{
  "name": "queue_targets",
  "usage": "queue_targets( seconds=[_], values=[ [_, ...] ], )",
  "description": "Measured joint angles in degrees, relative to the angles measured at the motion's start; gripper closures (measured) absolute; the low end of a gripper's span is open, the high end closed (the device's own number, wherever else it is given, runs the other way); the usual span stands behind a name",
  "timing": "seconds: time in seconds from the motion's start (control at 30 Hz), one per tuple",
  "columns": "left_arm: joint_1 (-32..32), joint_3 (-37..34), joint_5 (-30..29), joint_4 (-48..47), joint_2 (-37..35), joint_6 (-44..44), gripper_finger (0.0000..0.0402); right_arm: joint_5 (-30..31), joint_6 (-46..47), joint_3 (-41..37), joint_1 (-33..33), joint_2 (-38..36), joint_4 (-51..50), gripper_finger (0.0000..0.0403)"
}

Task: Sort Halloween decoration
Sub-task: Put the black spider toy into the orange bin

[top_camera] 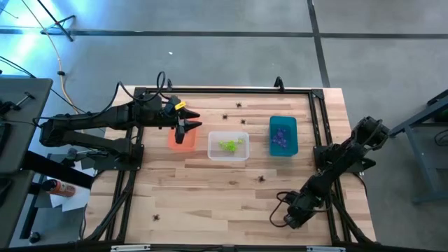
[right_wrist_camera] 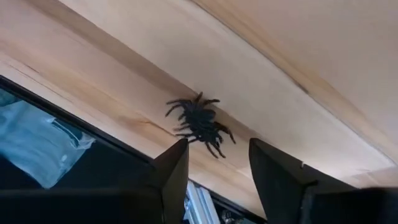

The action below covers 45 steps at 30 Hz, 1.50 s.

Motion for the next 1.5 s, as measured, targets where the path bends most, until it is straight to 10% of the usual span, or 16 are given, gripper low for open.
queue_targets(
  seconds=[1.5],
  values=[
    [0.0,0.0,-0.7,0.0,0.0,-0.1,0.0234,-3.4,3.4,0.0,-0.4,3.8,4.0,0.0297]
  ],
)
